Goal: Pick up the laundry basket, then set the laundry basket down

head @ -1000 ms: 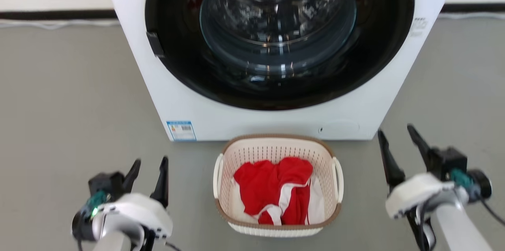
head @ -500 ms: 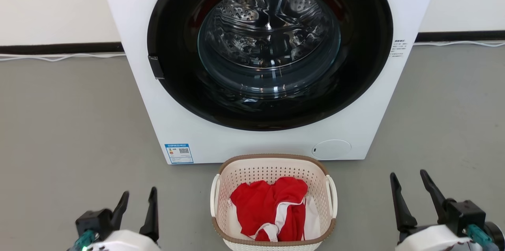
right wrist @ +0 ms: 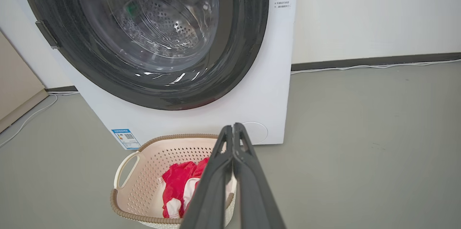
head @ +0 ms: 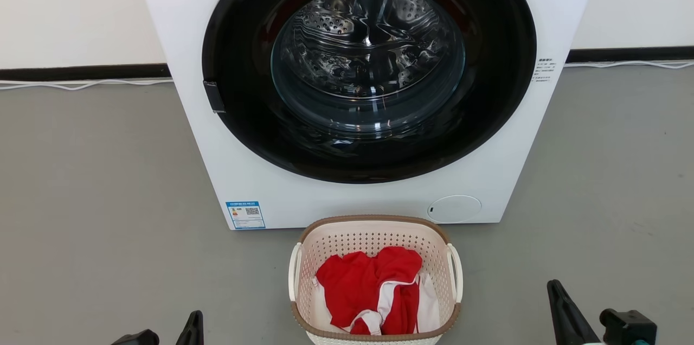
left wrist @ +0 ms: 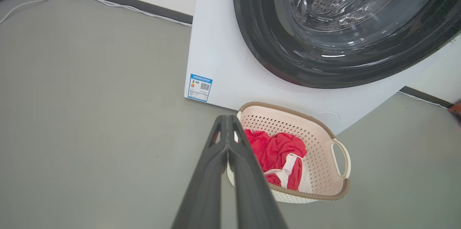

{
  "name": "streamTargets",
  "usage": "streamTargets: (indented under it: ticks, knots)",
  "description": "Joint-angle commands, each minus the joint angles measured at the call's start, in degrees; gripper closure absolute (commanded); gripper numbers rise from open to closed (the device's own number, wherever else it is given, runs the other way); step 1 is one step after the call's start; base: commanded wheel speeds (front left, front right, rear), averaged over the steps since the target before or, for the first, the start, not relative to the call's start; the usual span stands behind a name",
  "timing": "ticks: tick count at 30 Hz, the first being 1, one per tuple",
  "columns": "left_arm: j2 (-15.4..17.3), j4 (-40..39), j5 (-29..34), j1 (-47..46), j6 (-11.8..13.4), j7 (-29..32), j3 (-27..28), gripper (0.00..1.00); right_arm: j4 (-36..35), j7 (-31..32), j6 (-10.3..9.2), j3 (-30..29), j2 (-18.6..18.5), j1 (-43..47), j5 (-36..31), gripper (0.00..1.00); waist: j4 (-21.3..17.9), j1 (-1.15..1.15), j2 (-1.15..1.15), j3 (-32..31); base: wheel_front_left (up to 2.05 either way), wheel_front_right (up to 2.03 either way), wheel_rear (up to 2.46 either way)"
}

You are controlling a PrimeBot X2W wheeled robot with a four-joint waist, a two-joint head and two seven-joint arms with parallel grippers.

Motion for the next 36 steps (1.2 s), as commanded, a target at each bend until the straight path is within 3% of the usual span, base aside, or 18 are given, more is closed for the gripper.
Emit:
streamTargets:
  ticks: [1, 7, 36]
  knots:
    - [0.6, -1.6, -1.5, -1.9, -0.3, 0.5, 0.6, 1.00, -1.3, 0.7, 0.02, -0.4, -0.5, -1.8, 2.1, 1.00, 0.0, 0.12, 0.00, 0.0, 0.00, 0.00, 0.00]
    - [0.4, -2.3, -4.9, -2.1, -0.6, 1.4, 1.0, 1.00, -1.8, 1.5, 0.04, -0.4, -0.4, -2.0, 6.4, 1.00, 0.0, 0.00, 0.00, 0.2, 0.00, 0.00, 0.00]
    - [-0.4, -5.5, -21.7, -3.7, -2.0, 6.4, 3.5, 1.00, -3.9, 6.4, 0.14, -1.0, 0.1, -3.8, 27.5, 1.00, -0.1, 0.00, 0.00, 0.6, 0.00, 0.00, 0.00]
